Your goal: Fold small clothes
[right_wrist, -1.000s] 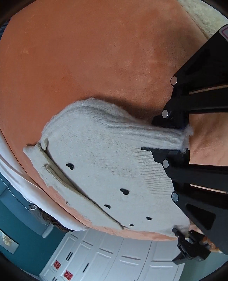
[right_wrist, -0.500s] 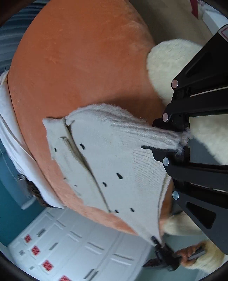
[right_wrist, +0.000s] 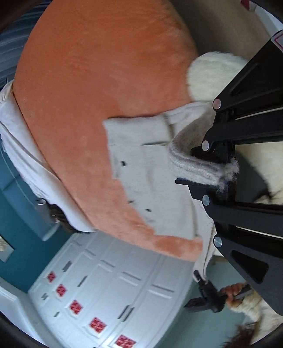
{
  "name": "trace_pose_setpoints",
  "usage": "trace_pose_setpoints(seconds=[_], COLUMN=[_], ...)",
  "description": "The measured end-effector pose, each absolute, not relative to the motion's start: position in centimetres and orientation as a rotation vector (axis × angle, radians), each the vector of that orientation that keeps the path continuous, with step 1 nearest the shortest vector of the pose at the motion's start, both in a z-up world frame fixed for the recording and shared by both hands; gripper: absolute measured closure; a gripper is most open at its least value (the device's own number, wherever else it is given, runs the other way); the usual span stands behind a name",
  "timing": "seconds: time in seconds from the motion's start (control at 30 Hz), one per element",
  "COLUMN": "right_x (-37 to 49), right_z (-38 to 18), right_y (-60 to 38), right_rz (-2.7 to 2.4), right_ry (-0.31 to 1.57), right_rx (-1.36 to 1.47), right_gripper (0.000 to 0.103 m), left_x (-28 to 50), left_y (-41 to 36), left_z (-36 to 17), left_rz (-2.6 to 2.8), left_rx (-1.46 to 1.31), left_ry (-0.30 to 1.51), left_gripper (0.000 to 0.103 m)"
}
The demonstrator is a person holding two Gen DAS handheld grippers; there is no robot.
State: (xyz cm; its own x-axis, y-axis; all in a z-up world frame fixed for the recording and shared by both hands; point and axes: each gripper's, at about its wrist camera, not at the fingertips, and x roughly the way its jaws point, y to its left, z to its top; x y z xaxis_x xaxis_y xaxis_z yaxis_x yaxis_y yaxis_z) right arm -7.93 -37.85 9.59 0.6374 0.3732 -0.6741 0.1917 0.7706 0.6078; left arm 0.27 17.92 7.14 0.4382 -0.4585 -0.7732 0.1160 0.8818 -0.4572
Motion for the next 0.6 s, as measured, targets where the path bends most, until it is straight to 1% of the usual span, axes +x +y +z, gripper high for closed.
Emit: trace_pose_setpoints(seconds=[0.03,0.13,0.2,0.23,0.3,0.33,0.4,0.43,0.47,0.5,0.57,0.6], right_x=[-5.3,1.8,5.0,6.2,6.8,7.0,6.4,5.7,5.2,4.7,4.5,4.9], right_z=[8.2,3.4,0.5,-0.4,-1.5,-1.4,-0.4,0.1,0.6,1.1,1.4,1.0], right_y=[-38.6,-39.3,-38.5,-38.1,-37.1,-37.0,-37.0,-36.9,-37.0,-36.8,-36.5,-36.4], right_rz=[0.097,0.035,-0.038,-0.065,-0.120,-0.133,-0.127,-0.128,-0.135,-0.149,-0.168,-0.172], right_ry=[0.856,0.830,0.860,0.869,0.865,0.853,0.784,0.751,0.729,0.722,0.748,0.777], right_rx=[0.755,0.854,0.846,0.838,0.817,0.816,0.834,0.834,0.820,0.782,0.694,0.652], right_gripper=[0.096,0.095,0.092,0.088,0.087,0.084,0.067,0.052,0.045,0.045,0.042,0.041], left_x=[3.4,9.9,13.5,14.5,16.3,16.4,16.0,15.1,14.4,13.7,12.7,12.9], left_y=[17.0,15.0,14.1,14.1,14.3,14.5,15.4,15.7,15.8,16.0,16.0,15.8], left_z=[6.5,3.5,0.6,-0.8,-2.5,-3.0,-2.7,-2.1,-1.4,-0.6,0.4,0.2], left_rz=[-0.355,-0.339,-0.317,-0.317,-0.261,-0.266,-0.293,-0.286,-0.275,-0.266,-0.281,-0.289], left_rx=[-0.334,-0.336,-0.353,-0.369,-0.391,-0.423,-0.473,-0.464,-0.443,-0.415,-0.358,-0.338], left_ry=[1.023,1.003,1.035,1.056,1.077,1.075,1.040,1.003,0.956,0.910,0.850,0.857], left_gripper=[0.096,0.096,0.091,0.088,0.083,0.078,0.066,0.044,0.028,0.024,0.013,0.013])
